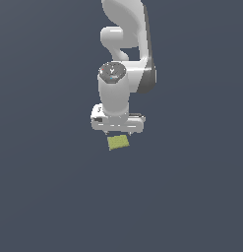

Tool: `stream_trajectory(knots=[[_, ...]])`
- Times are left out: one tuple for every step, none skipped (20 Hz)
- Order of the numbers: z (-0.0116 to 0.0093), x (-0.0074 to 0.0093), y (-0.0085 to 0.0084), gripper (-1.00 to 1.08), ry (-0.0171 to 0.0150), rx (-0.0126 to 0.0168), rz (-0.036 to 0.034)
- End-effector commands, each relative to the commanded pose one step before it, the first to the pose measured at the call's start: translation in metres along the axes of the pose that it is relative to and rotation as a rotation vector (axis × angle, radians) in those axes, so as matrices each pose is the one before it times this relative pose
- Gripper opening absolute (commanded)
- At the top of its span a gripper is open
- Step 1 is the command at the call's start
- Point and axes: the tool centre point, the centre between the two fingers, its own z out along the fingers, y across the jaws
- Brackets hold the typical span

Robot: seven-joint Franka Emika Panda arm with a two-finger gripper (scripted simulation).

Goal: Pick up the object and move it to a goal position.

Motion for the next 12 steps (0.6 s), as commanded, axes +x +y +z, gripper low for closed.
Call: stream_trajectory(knots=[[0.00183,-0.00054,-0.00008,1.0,0.00022,0.00064,0.01866],[0.00101,-0.00028,-0.00007,1.0,0.00025,0.00027,0.0107],[0.00114,-0.00031,-0.0001,1.0,0.00028,0.00026,0.01197],[0.00126,-0.00035,-0.0001,1.0,0.00031,0.00026,0.0132],[0.00137,-0.00039,-0.00009,1.0,0.00034,0.00029,0.01443],[0.00149,-0.00043,-0.00007,1.0,0.00037,0.00033,0.01585],[0.00161,-0.00047,-0.00005,1.0,0.00041,0.00036,0.01724],[0.00173,-0.00052,-0.00004,1.0,0.00045,0.00037,0.0186],[0.00185,-0.00056,-0.00003,1.0,0.00049,0.00036,0.02],[0.00197,-0.00061,0.0,1.0,0.00053,0.00036,0.02142],[0.00209,-0.00065,0.00003,1.0,0.00058,0.00036,0.02285],[0.00221,-0.0007,0.00008,1.0,0.00063,0.00035,0.02431]])
